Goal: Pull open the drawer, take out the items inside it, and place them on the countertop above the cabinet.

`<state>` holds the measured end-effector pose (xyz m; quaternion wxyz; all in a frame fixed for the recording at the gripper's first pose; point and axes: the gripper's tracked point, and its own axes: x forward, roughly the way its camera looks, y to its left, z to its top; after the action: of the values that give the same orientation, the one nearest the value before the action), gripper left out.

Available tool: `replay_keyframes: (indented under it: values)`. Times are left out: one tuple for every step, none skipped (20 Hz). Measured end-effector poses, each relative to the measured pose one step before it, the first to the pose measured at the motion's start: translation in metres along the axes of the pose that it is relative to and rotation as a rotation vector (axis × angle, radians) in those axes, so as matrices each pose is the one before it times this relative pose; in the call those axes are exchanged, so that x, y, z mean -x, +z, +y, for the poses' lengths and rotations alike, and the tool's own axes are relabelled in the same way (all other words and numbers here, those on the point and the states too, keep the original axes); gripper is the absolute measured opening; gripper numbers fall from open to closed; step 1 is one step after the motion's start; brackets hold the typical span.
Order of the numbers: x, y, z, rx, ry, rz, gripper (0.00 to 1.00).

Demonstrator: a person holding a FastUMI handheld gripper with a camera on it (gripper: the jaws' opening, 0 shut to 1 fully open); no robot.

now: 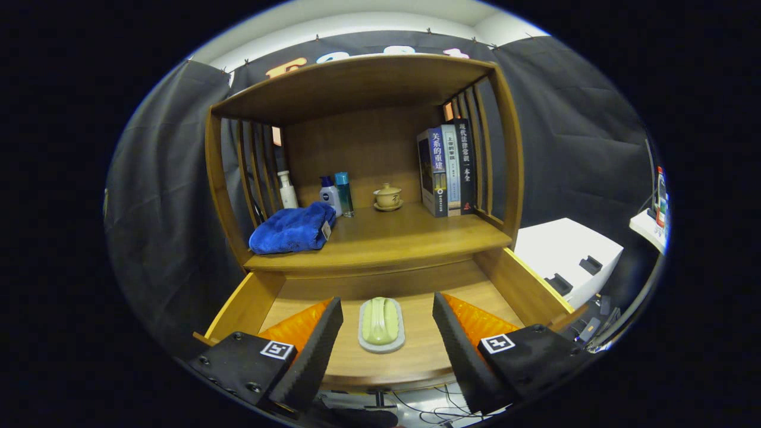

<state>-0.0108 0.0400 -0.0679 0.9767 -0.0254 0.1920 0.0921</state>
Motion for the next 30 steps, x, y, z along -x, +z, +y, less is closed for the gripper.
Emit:
replay_keyframes:
  values:
    - [-0.00887, -0.00146, 0.00326, 0.01203, 0.00751, 0.02676, 0.98]
    - [-0.00969, -0.00120, 0.00461, 0.01060, 0.01178, 0.03005, 0.98]
    - [-0.01353, -0.00385, 0.00270, 0.01375, 0.00957, 0.03737, 0.99]
    - [-0.01084, -0.00080, 0.00085, 0.01235, 0.00022, 0.02951, 0.99]
    - [-0.01245, -0.00210, 0.00097, 0.01964, -0.00105, 0.04008, 0.99]
    - [-0.00954, -0.00188, -0.00093, 0.00609, -0.00807, 0.03129, 0.99]
    - [-0.01000, 0.00070, 0.00264, 0.00029, 0.00579, 0.02728, 0.99]
    - [-0.01001, -0.00293, 0.00098, 0.00227, 0.00058, 0.03607, 0.99]
    - [-0.00933, -0.00468, -0.00010, 0.00451, -0.00204, 0.03701, 0.99]
    - [-0.00851, -0.00341, -0.00280, 0.00992, -0.01297, 0.03944, 0.99]
    - [-0.00769, -0.00497, -0.00043, 0.01399, 0.00061, 0.03916, 0.99]
    - [-0.00811, -0.00562, -0.00013, 0.00982, -0.00283, 0.03959, 0.99]
    - [-0.00672, -0.00149, -0.00187, 0.00420, -0.01109, 0.03218, 0.99]
    - [-0.00533, -0.00124, -0.00064, 0.00152, -0.00552, 0.02405, 0.98]
    - [-0.00450, -0.00060, 0.00138, 0.00724, 0.00351, 0.02406, 0.98]
    - [-0.00604, -0.00297, 0.00233, 0.00195, 0.00430, 0.02771, 0.98]
    - [-0.00390, -0.00438, 0.00223, -0.00940, 0.00500, 0.03194, 0.93]
    - [-0.00360, -0.00365, 0.00056, -0.00798, 0.00454, 0.02861, 0.89]
    - [-0.00443, -0.00170, -0.00004, -0.00469, -0.00030, 0.02086, 0.86]
    - [-0.00351, -0.00083, -0.00007, -0.00629, -0.00651, 0.01551, 0.78]
    - [-0.00298, -0.00062, -0.00055, -0.00241, -0.00309, 0.01202, 0.70]
    - [0.00059, -0.00134, 0.00015, -0.00386, 0.00241, 0.00953, 0.61]
    - [-0.00038, -0.00048, -0.00168, -0.00369, -0.00627, 0.00495, 0.53]
    - [0.00068, -0.00092, -0.00229, -0.00651, -0.00641, 0.00352, 0.45]
    - [0.00112, -0.00017, -0.00125, -0.01477, -0.00485, -0.00200, 0.37]
    - [0.00074, -0.00102, -0.00030, -0.00375, 0.00008, 0.00291, 0.29]
    - [0.00159, 0.00063, -0.00087, -0.00124, -0.00174, -0.00351, 0.29]
    - [0.00222, 0.00096, -0.00101, -0.00425, -0.00717, -0.00442, 0.28]
    - [0.00335, 0.00088, -0.00029, -0.00208, 0.00355, -0.00516, 0.24]
    - [0.00384, -0.00069, -0.00156, -0.00541, 0.00020, -0.00301, 0.24]
